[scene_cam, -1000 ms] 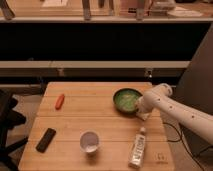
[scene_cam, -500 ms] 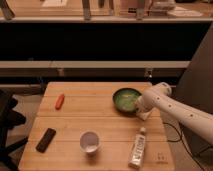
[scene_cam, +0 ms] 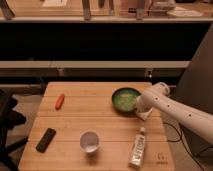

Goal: Drag the ceramic bowl in a circle

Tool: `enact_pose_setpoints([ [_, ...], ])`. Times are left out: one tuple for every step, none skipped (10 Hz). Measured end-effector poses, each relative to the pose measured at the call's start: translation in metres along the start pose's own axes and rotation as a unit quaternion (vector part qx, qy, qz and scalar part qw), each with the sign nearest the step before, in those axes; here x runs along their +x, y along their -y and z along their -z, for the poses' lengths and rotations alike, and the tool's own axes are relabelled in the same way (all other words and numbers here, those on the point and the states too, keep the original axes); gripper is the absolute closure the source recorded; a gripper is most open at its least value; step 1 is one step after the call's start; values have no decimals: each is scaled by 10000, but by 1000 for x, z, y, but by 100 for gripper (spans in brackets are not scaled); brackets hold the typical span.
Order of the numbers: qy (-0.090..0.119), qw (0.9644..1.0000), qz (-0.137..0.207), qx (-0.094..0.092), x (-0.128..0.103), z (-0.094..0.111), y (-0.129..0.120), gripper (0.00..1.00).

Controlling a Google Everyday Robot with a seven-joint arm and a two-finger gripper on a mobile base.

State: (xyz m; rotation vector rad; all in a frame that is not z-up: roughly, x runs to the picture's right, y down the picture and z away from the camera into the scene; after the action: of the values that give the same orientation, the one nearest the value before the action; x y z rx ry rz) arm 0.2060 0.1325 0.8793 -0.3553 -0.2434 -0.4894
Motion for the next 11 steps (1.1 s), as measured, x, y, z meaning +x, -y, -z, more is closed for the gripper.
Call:
enact_pose_setpoints([
  [2,10000,22,-4,0,0,0,100],
  [-1,10000,37,-10,0,0,-1,100],
  [-4,10000,60,0,-2,0,-1,100],
  [-3,9999,102,8,-4,0,0,100],
  [3,9999,133,20,-7,0,2,100],
  [11,9999,157,28,-11,-1,4,100],
  [18,9998,176,30,-12,-1,6,100],
  [24,9998,193,32,-14,-1,7,100],
  [11,9998,205,36,-13,-1,7,100],
  [3,9997,229,37,-13,-1,8,100],
  [0,9997,248,39,-14,-2,8,100],
])
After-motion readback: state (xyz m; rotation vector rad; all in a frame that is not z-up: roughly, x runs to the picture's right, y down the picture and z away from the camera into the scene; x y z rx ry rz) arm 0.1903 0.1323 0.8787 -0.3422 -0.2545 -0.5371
